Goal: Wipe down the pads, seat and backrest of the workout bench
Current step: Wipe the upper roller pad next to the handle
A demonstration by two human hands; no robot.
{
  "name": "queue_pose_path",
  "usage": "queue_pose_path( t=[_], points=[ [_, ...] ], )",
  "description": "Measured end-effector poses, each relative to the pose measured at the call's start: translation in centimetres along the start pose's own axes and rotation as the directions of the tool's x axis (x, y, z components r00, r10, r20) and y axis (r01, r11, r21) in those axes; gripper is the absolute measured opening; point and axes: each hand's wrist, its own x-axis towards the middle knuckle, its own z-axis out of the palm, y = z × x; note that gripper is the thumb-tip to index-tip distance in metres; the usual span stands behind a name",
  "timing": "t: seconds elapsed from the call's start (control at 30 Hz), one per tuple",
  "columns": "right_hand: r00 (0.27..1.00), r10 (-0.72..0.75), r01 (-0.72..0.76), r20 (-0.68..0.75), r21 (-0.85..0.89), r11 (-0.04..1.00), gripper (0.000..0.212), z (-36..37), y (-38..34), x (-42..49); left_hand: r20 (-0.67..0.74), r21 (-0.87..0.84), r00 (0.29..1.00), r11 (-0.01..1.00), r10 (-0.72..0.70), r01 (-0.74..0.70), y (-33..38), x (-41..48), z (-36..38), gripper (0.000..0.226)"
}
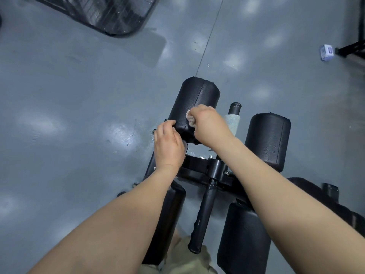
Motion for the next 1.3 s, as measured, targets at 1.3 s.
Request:
queue_pose_path(
  t=[1.3],
  points=[
    [0.989, 0.143, -0.137, -0.022, 0.173, 0.975, 0.016, -1.5, 3.5, 5.2, 0.006, 0.050, 1.000, 0.998, 0.026, -0.026, 0.4, -0.4, -0.4, 0.040]
  ],
)
